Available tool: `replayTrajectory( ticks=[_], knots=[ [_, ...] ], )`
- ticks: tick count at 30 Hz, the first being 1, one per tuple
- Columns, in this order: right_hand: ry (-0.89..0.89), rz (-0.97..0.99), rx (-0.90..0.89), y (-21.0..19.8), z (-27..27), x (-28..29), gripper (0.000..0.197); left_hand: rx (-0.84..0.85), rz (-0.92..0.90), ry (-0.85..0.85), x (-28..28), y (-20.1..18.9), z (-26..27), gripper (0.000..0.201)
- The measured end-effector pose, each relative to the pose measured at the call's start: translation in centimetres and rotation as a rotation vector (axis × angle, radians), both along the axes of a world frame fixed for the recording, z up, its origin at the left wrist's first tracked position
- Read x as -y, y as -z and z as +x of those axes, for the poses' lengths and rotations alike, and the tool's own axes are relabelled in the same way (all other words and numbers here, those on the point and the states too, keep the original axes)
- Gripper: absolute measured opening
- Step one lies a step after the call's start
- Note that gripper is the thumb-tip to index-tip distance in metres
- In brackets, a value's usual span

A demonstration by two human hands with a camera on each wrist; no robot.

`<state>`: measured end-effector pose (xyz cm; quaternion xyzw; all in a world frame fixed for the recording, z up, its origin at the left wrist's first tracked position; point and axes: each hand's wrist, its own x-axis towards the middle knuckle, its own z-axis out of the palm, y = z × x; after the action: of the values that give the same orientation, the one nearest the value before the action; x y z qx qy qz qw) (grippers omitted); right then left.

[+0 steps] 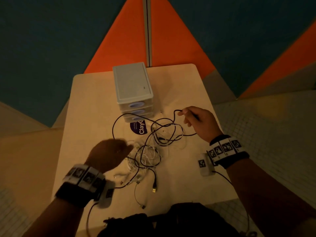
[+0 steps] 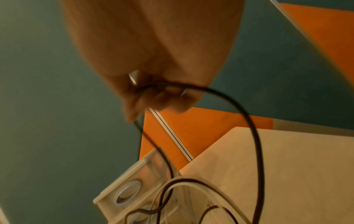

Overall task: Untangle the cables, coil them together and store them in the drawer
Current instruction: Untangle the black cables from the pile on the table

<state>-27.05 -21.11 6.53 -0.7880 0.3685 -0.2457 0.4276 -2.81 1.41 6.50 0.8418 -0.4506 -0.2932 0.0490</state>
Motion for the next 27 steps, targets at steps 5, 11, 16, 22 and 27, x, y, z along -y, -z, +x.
replayTrajectory(
  ticks=[5, 11, 16, 22, 27],
  knots=[
    [-0.145, 0.027, 0.073, -1.4, 0.6, -1.6, 0.024, -0.057, -0.502, 0.129, 8.2, 0.7, -3.8, 0.058],
    [-0.209, 0.143, 0.134, -3.3, 0.0, -2.2, 0.025, -0.042, -0.328, 0.331, 11.0, 4.6, -5.1, 0.063],
    [-0.083, 0.171, 0.143, -1.1, -1.4, -1.0, 0.029, -0.256, -0.403, 0.117, 9.8, 5.4, -4.3, 0.024],
    [-0.091, 0.226, -0.257, 4.7, -3.4, 1.3, 0.029, -0.243, -0.486, 0.055, 8.8, 5.4, -2.6, 0.012],
    [-0.127, -0.017, -0.295, 3.4, -0.1, 0.7, 0.042, -0.029, -0.476, 0.151, 8.3, 5.7, -3.4, 0.015]
  ],
)
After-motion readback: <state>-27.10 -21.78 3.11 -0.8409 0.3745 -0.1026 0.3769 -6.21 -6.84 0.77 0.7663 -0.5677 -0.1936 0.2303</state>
